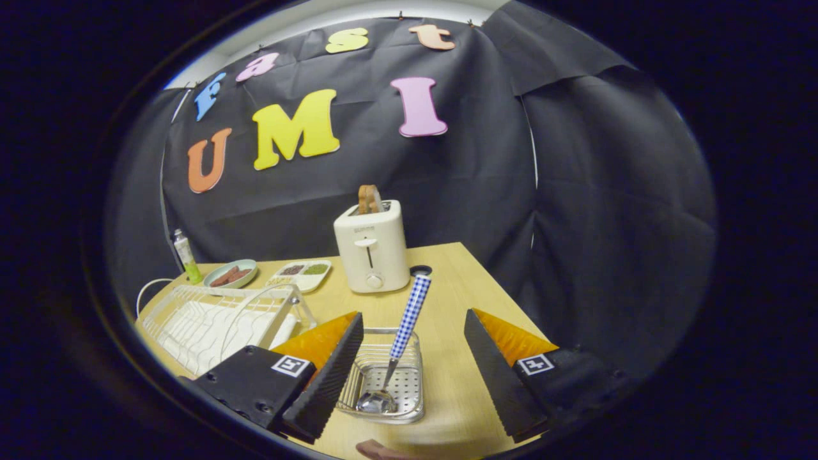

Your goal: Take the plate from the dish rack, then take the spoon from the basket and place it into the plate.

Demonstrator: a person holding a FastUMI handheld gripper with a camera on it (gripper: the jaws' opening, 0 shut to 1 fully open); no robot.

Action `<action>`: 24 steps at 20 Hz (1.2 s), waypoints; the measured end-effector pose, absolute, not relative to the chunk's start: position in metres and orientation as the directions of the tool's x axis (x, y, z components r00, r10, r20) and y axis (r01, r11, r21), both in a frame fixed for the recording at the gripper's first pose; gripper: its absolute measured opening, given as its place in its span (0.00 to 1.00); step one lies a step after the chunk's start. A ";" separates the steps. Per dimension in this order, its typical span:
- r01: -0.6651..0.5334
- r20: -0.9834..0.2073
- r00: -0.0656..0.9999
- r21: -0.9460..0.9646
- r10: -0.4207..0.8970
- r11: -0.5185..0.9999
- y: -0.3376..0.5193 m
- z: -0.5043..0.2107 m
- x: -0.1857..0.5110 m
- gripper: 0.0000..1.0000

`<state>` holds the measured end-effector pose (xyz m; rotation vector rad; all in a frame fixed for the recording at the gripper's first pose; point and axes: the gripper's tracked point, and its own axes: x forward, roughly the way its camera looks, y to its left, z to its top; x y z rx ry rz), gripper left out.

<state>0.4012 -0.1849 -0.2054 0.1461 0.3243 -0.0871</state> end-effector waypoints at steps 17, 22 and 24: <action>0.044 -0.199 0.980 0.115 -0.020 0.992 -0.147 -0.157 0.423 0.15; 0.000 -0.101 0.995 -0.004 -0.001 1.000 -0.122 -0.103 0.408 0.15; -0.008 -0.070 0.998 -0.015 0.007 1.000 -0.106 -0.076 0.391 0.15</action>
